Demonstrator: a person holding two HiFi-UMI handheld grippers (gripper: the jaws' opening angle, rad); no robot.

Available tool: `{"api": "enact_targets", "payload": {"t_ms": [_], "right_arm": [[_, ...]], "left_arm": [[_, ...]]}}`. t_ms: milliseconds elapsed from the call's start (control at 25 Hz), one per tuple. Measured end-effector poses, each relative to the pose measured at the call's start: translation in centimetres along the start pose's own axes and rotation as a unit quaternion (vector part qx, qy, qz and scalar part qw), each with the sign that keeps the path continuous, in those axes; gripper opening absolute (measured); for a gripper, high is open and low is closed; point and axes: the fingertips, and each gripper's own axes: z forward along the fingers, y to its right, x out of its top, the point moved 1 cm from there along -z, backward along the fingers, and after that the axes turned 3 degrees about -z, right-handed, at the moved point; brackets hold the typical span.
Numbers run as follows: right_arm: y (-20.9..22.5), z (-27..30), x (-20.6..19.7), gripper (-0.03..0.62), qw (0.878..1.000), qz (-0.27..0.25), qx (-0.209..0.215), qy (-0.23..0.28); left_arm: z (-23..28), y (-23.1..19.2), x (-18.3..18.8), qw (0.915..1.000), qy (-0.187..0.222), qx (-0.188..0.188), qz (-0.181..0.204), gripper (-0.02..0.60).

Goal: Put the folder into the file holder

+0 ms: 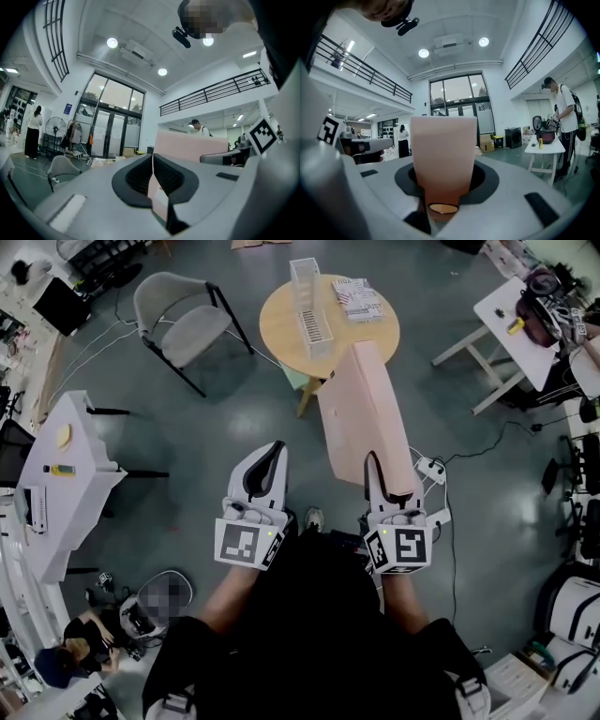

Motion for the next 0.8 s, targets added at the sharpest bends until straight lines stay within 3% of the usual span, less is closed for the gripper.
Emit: {"api": "enact_targets", "payload": {"t_ms": [800], "right_arm": [[0.5,13.3,0.7,0.126,0.999,0.007,-0.033,-0.011]], "left_arm": [[11.6,-10.3,1.5,0.9995,0.002,-0.03,-0.01,0.012]]}}
